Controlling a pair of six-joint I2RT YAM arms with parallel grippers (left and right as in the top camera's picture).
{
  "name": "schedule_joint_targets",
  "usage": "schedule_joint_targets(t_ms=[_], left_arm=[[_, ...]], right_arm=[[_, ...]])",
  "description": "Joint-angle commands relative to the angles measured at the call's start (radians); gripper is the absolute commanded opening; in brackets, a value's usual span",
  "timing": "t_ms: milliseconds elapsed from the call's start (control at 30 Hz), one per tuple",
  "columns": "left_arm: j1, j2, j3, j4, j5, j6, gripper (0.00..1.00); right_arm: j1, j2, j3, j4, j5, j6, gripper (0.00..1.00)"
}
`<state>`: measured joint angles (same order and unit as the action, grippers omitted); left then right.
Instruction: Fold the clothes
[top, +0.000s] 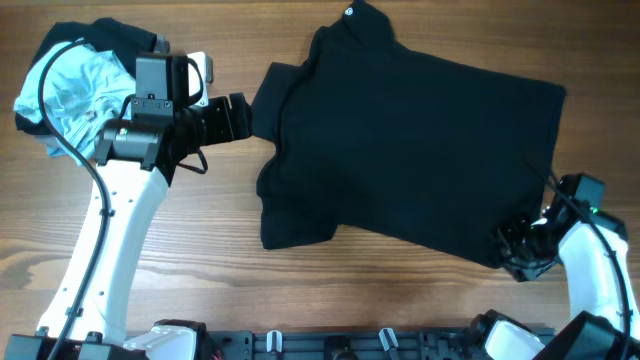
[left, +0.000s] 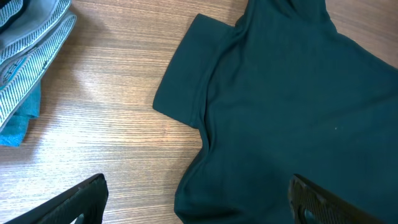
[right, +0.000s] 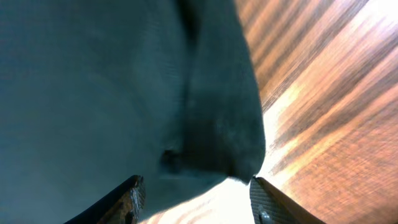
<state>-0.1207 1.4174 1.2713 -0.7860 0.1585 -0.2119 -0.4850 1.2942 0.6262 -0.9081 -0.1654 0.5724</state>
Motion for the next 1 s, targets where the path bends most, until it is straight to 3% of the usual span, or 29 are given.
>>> schedule_joint_targets(t_ms=[0, 67, 167, 267, 300, 333, 367, 400, 433, 500, 567, 733, 767, 800, 867, 967], left_arm=[[-0.002, 0.016, -0.001, 0.000, 0.006, 0.002, 0.92], [-0.002, 0.026, -0.001, -0.001, 0.010, 0.002, 0.92], [-0.003, 0.050, -0.002, -0.005, 0.010, 0.002, 0.92], [-0.055, 0.114, -0.002, -0.022, 0.107, 0.062, 0.83], [-0.073, 0.134, -0.002, -0.027, 0.124, 0.087, 0.81], [-0.111, 0.178, -0.002, -0.039, 0.124, 0.119, 0.78], [-0.143, 0.220, -0.002, -0.049, 0.125, 0.144, 0.72], [-0.169, 0.265, -0.002, -0.053, 0.124, 0.162, 0.56], [-0.192, 0.323, -0.002, -0.053, 0.124, 0.183, 0.47], [-0.212, 0.410, -0.002, -0.054, 0.122, 0.183, 0.28], [-0.211, 0.481, -0.002, -0.052, 0.121, 0.183, 0.23], [-0.187, 0.536, -0.002, -0.032, 0.102, 0.182, 0.25], [-0.183, 0.539, -0.002, -0.031, 0.102, 0.182, 0.25], [-0.182, 0.540, -0.002, -0.031, 0.102, 0.182, 0.25], [-0.182, 0.541, -0.002, -0.030, 0.102, 0.182, 0.26], [-0.182, 0.541, -0.002, -0.027, 0.102, 0.182, 0.26]], right_arm=[[0.004, 0.031, -0.064, 0.041, 0.009, 0.063, 0.37], [-0.001, 0.031, -0.056, 0.047, 0.017, 0.062, 0.05], [-0.052, 0.030, -0.010, 0.031, 0.024, 0.058, 0.04], [-0.119, 0.030, 0.059, -0.008, 0.031, 0.037, 0.04], [-0.122, 0.030, 0.080, -0.016, -0.006, -0.026, 0.12], [-0.122, 0.030, 0.108, -0.025, -0.076, -0.124, 0.46], [-0.122, 0.030, 0.128, -0.040, -0.096, -0.154, 0.63], [-0.122, 0.030, 0.141, -0.060, -0.076, -0.153, 0.77], [-0.122, 0.030, 0.139, -0.066, -0.056, -0.145, 0.83], [-0.122, 0.031, 0.118, -0.076, -0.012, -0.079, 0.83], [-0.122, 0.035, 0.087, -0.064, 0.007, -0.045, 0.78], [-0.122, 0.036, -0.026, 0.068, 0.060, 0.007, 0.72], [-0.122, 0.036, -0.030, 0.075, 0.055, 0.006, 0.66], [-0.122, 0.035, -0.030, 0.078, 0.055, -0.005, 0.52], [-0.123, 0.035, -0.008, 0.052, 0.056, -0.023, 0.04], [-0.140, 0.034, 0.050, -0.006, 0.109, -0.022, 0.04]])
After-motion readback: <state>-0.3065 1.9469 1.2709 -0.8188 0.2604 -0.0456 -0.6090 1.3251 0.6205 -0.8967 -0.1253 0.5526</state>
